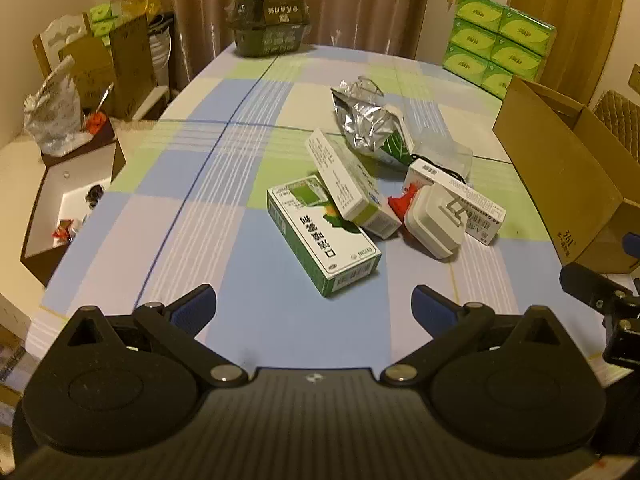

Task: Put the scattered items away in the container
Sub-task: 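Move both tools toward the scattered items on the table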

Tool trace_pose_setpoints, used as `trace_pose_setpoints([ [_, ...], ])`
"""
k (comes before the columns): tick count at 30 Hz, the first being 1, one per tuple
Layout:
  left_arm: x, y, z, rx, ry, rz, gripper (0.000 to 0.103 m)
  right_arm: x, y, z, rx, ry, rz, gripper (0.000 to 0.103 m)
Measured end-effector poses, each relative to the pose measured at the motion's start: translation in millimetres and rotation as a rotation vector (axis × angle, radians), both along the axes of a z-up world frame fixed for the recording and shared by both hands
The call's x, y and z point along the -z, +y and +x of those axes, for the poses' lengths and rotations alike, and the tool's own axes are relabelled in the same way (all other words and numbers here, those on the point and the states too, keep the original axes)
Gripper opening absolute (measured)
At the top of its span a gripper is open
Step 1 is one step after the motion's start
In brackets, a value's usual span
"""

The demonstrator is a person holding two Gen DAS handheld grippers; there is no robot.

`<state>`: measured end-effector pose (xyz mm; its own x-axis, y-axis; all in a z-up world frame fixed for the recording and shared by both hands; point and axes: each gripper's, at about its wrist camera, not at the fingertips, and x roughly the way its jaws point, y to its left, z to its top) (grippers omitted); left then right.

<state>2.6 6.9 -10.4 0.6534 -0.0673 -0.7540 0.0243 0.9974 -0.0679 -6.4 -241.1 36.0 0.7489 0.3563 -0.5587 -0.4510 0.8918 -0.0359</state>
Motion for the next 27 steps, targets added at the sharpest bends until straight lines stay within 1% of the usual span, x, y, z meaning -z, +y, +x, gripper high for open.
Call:
trace_pose_setpoints([
  [16, 3, -1, 0, -0.006, 0.011, -0.003, 0.102, 4, -1, 1, -0.003, 0.019, 0.011, 0.101],
  [27, 5, 0, -1, -0.016, 0.018, -0.009, 0.102, 12, -1, 7, -0.026, 0.008, -0.016, 0.101],
])
